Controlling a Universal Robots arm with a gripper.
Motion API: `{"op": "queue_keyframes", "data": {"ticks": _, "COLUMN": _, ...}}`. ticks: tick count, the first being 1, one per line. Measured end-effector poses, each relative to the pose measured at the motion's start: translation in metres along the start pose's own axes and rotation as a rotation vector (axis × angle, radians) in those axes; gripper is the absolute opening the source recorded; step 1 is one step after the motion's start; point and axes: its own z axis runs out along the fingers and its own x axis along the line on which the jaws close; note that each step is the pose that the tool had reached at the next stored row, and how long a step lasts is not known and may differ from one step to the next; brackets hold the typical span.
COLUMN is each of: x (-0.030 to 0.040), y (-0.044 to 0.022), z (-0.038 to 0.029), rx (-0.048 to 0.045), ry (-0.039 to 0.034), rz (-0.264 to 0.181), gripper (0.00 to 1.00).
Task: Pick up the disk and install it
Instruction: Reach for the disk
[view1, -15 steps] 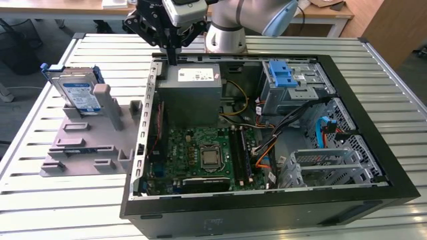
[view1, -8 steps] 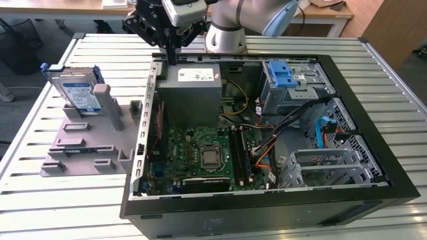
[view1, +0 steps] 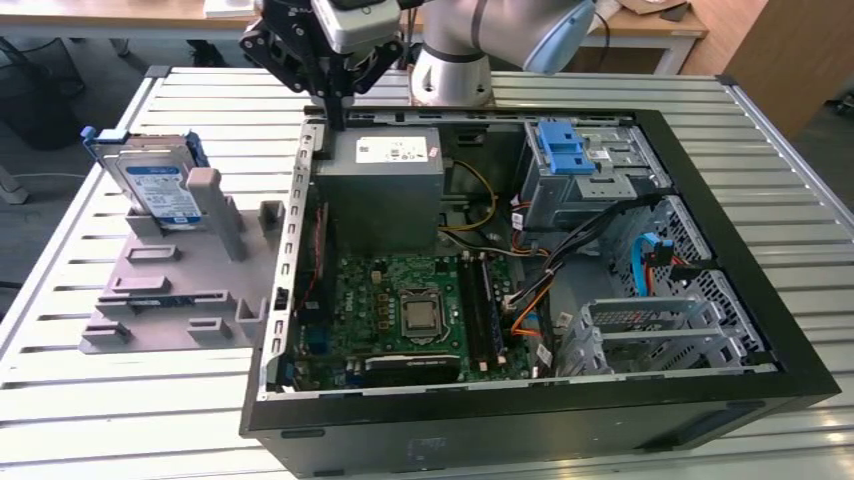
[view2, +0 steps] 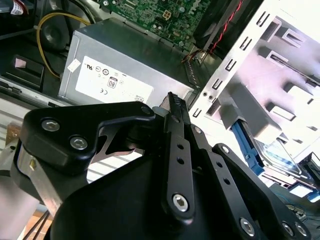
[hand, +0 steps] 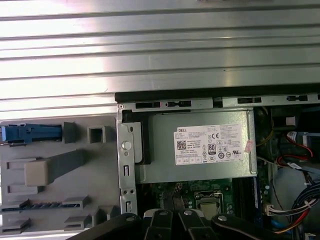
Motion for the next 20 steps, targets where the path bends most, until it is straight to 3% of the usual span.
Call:
{"op": "queue_keyframes", "data": {"ticks": 10, "x": 0.0094, "y": 0.0006, "z": -0.0001, "rx": 0.0001, "ry": 0.0, "rz": 0.0, "gripper": 0.11}}
{"op": "queue_keyframes", "data": {"ticks": 20, "x": 0.0107, "y": 0.0017, "z": -0.0001, "rx": 0.0001, "ry": 0.0001, "rz": 0.0, "gripper": 0.11}}
